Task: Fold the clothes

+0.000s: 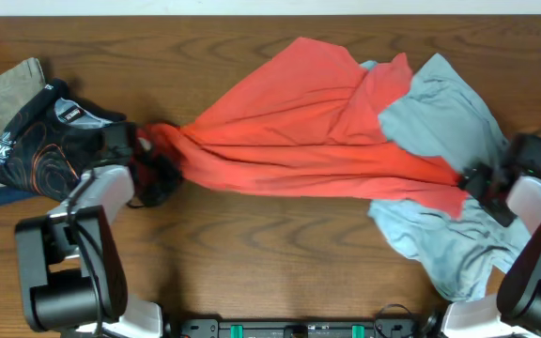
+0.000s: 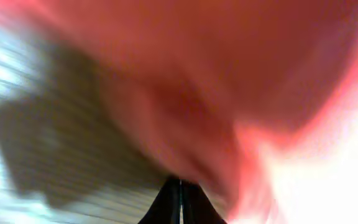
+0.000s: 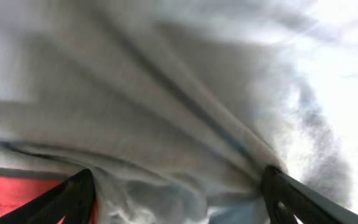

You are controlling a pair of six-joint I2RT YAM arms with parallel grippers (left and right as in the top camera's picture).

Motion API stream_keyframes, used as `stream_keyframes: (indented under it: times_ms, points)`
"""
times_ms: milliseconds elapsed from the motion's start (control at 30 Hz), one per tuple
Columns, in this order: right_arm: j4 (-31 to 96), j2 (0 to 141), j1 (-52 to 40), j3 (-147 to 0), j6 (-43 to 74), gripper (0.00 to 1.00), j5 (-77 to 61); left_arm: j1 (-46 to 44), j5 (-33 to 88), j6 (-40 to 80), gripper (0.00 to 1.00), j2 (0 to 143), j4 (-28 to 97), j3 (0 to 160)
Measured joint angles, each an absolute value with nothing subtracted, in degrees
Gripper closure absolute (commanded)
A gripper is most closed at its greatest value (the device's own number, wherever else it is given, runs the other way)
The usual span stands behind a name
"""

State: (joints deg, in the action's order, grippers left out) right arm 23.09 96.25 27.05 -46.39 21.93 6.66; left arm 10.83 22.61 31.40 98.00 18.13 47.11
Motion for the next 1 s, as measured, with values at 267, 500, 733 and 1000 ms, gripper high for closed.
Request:
stream_keyframes:
  times_ms: [267, 500, 733, 1000]
  points:
    - [22.2, 96.3, 35.5, -46.3, 23.6, 0.06, 6.3, 13.9, 23.1, 31.2, 0.94, 97.9, 18.2, 47.2]
    - [21.6, 96.3, 36.9, -46.4, 22.8, 0.01, 4.8, 11.6, 37.8, 31.2, 0.94, 98.3, 19.4, 47.2]
    - [24.7, 95.7, 37.5, -47.6, 20.4, 0.01, 0.5, 0.5, 45.1, 31.2, 0.93, 98.3, 22.5, 47.2]
    - [30.4, 88.7, 34.8, -49.0, 18.9, 0.01, -7.3, -13.2, 38.5, 31.4, 0.42, 98.3, 22.7, 47.2]
